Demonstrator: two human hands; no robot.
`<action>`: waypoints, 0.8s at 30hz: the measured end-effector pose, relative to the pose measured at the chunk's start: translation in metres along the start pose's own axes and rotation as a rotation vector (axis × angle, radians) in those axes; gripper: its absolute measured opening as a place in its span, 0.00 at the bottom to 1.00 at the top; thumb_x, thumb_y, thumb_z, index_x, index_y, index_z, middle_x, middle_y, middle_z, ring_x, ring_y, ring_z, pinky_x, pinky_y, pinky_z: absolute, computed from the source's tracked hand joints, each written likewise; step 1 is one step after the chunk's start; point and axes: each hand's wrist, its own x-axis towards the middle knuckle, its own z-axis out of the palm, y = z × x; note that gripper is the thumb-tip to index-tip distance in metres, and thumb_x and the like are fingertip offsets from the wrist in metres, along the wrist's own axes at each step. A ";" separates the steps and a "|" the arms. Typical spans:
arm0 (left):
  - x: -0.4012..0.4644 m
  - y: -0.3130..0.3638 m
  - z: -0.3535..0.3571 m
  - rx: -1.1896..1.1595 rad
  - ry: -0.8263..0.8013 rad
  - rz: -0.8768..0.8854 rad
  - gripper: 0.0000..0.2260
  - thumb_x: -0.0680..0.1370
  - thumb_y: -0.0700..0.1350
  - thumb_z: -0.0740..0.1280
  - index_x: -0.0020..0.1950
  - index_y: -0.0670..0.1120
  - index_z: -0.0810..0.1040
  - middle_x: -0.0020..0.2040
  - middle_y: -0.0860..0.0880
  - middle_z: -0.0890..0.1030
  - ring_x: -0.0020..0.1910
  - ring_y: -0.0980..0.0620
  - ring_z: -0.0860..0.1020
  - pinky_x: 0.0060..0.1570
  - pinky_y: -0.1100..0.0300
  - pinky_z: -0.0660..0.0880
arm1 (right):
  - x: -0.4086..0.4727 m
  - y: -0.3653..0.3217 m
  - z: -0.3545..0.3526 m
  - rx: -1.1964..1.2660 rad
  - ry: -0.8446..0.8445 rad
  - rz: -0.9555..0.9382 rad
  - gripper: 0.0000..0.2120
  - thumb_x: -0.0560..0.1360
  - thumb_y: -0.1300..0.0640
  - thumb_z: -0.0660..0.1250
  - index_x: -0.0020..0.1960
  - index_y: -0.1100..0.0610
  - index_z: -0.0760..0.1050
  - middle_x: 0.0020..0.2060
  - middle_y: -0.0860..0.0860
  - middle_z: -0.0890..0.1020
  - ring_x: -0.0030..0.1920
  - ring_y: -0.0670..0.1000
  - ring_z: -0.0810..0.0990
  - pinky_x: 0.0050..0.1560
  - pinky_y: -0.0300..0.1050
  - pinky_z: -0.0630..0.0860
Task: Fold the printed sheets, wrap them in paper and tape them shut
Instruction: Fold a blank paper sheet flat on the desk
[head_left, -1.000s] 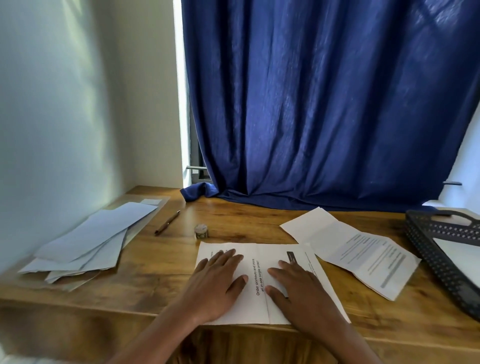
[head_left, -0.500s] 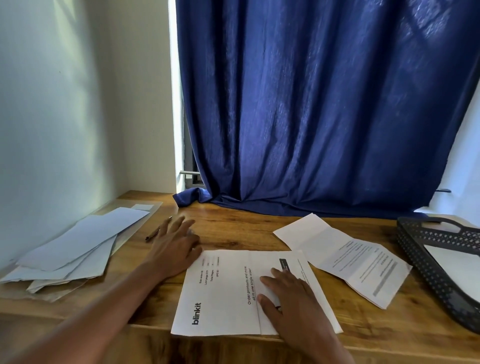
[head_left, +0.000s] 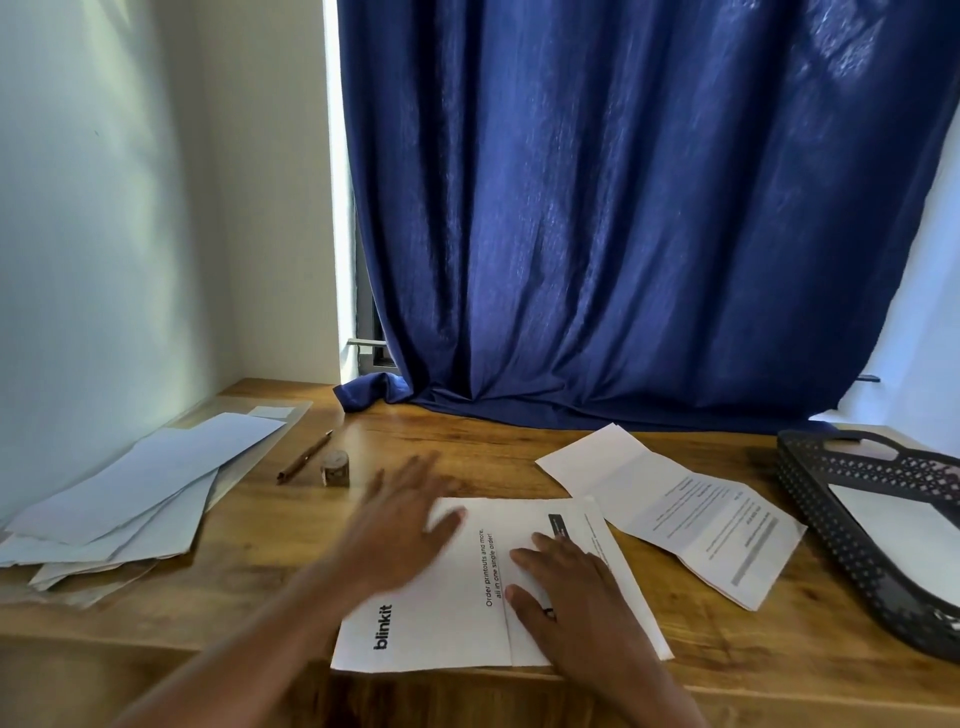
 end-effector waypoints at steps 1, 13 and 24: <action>-0.007 0.018 0.007 0.007 -0.059 0.030 0.34 0.78 0.72 0.43 0.81 0.60 0.59 0.84 0.54 0.45 0.83 0.51 0.40 0.81 0.43 0.42 | 0.001 0.000 -0.002 0.019 -0.010 -0.002 0.30 0.79 0.31 0.50 0.78 0.39 0.60 0.81 0.40 0.55 0.81 0.46 0.48 0.79 0.49 0.44; -0.013 0.051 0.036 0.094 -0.300 0.094 0.28 0.86 0.57 0.48 0.83 0.57 0.38 0.84 0.53 0.39 0.82 0.51 0.36 0.80 0.43 0.38 | 0.039 -0.023 0.005 -0.026 0.051 -0.093 0.27 0.85 0.43 0.44 0.82 0.47 0.52 0.82 0.47 0.52 0.82 0.48 0.46 0.80 0.53 0.40; -0.014 0.044 0.036 0.110 -0.301 0.044 0.28 0.85 0.62 0.42 0.84 0.56 0.41 0.84 0.57 0.41 0.82 0.55 0.37 0.80 0.44 0.38 | 0.046 0.046 -0.013 -0.184 -0.006 0.148 0.44 0.75 0.28 0.36 0.83 0.54 0.48 0.82 0.51 0.50 0.82 0.52 0.47 0.80 0.55 0.48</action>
